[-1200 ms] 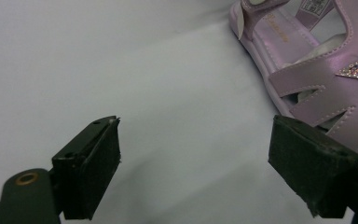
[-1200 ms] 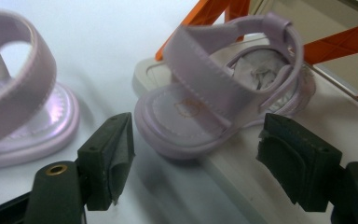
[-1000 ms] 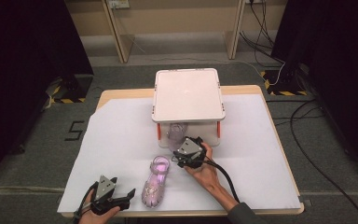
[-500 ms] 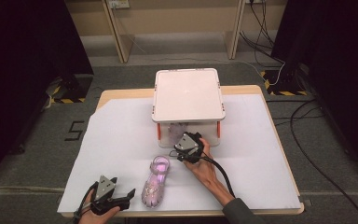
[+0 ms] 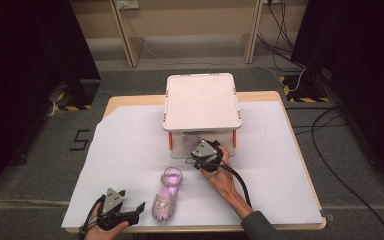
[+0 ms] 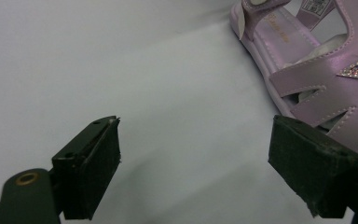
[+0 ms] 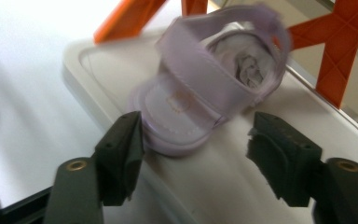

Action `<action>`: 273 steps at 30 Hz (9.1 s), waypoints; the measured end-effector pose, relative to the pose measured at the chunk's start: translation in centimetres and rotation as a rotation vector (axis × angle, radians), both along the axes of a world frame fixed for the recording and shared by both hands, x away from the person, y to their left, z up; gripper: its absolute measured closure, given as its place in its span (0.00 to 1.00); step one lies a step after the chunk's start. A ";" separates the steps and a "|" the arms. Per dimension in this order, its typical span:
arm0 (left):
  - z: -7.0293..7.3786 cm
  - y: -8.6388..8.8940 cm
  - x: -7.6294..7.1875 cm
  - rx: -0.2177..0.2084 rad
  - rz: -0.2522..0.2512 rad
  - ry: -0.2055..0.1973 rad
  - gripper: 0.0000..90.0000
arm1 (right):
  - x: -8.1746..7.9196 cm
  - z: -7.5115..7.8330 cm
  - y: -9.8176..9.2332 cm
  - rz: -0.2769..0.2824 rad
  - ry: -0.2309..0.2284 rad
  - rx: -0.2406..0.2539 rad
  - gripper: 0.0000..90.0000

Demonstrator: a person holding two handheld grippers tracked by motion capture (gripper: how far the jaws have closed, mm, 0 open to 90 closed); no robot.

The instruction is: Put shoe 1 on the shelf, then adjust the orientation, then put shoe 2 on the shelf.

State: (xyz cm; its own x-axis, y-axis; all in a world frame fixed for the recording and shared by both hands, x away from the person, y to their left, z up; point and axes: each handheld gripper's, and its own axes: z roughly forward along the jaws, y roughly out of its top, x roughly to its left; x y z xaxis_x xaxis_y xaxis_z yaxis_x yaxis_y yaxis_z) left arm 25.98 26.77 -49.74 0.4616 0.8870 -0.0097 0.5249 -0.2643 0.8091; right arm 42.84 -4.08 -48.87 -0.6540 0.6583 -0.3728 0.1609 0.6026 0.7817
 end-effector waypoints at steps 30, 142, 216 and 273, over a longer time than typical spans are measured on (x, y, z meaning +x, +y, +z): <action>0.3 -0.4 -0.2 -0.023 -0.009 -0.009 0.18 | -5.8 2.6 -0.1 0.352 0.216 0.247 0.48; 0.6 -6.3 3.7 0.009 -0.033 0.005 0.26 | -13.3 3.7 -3.2 0.360 0.489 0.197 0.57; 0.5 -2.2 -0.1 -0.058 0.005 -0.007 0.22 | -10.7 3.1 1.8 0.405 0.179 -0.016 0.61; 0.3 -2.6 0.5 -0.051 -0.016 0.007 0.22 | -4.4 6.6 -5.7 0.148 -0.248 -0.207 0.95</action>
